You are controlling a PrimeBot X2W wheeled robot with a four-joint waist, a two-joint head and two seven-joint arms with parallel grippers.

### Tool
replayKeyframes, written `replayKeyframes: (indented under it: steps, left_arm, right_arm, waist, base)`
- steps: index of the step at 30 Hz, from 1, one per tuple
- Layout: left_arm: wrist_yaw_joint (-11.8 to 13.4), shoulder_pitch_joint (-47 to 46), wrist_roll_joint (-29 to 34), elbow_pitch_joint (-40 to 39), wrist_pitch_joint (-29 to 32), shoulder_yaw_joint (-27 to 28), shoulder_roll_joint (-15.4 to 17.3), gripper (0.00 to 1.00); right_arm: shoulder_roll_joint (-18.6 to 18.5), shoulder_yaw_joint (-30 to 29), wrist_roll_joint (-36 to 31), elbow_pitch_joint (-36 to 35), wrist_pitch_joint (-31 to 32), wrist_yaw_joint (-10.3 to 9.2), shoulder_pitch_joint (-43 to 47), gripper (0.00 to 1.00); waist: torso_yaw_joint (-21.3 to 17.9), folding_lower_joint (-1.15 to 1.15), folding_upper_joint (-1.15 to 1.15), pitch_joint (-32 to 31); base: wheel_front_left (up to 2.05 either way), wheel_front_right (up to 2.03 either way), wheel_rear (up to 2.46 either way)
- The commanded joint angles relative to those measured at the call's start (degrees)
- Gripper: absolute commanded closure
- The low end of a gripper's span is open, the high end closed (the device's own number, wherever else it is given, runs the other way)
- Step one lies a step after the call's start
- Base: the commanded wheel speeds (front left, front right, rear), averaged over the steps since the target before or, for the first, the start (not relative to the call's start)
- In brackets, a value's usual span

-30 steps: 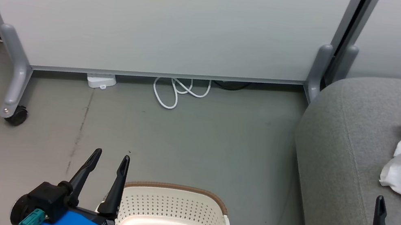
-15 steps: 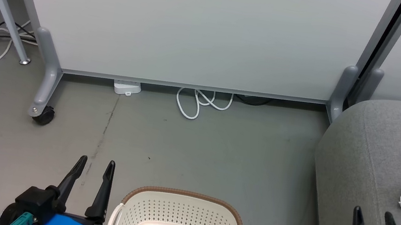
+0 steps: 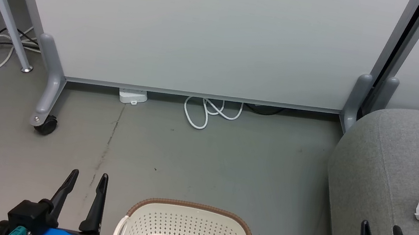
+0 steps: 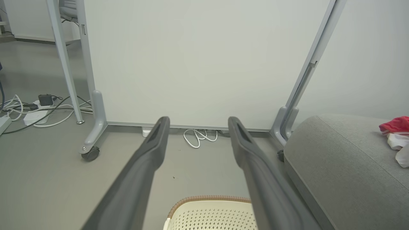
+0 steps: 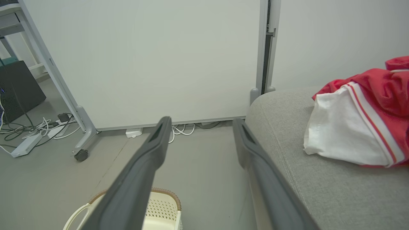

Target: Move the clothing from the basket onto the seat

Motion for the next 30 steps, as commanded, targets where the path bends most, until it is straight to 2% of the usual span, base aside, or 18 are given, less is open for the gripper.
replayKeyframes:
  steps: [1,15,16,23,30]
  left_arm:
    - [-0.06,0.25,0.39,0.18,-0.16,0.22,-0.03,0.0]
    - [-0.06,0.17,-1.42,0.61,-0.16,-0.64,-0.04,0.0]
    - [0.0,0.0,-1.34,0.62,0.0,-0.73,-0.21,1.0]
    - [0.0,2.16,-1.94,3.79,0.54,-0.97,-0.79,1.0]
    - [-0.01,1.33,-9.04,2.89,2.49,0.55,-1.06,1.0]
  right_arm:
    - [0.07,0.02,0.41,0.24,-0.24,0.03,0.52,0.0]
    - [0.08,0.09,1.26,1.29,-0.97,0.03,0.66,0.0]
    - [0.0,0.1,0.91,1.26,-0.65,0.0,0.01,1.0]
    - [0.46,0.13,1.46,5.15,-0.27,0.0,-0.02,1.0]
    - [0.41,0.06,9.33,5.77,1.09,0.0,-1.4,1.0]
  waist:
    - [-0.09,0.0,-0.01,-0.01]
    - [-0.27,0.0,-0.01,-0.19]
    - [-0.28,0.01,-0.01,-0.19]
    - [-0.32,0.01,-0.01,-0.19]
    - [-0.59,0.01,-0.01,-0.09]
  base:
    - [0.0,0.0,0.0]
    - [0.0,0.0,0.0]
    - [0.0,0.0,0.0]
    - [0.0,0.0,0.0]
    - [0.0,0.0,0.0]
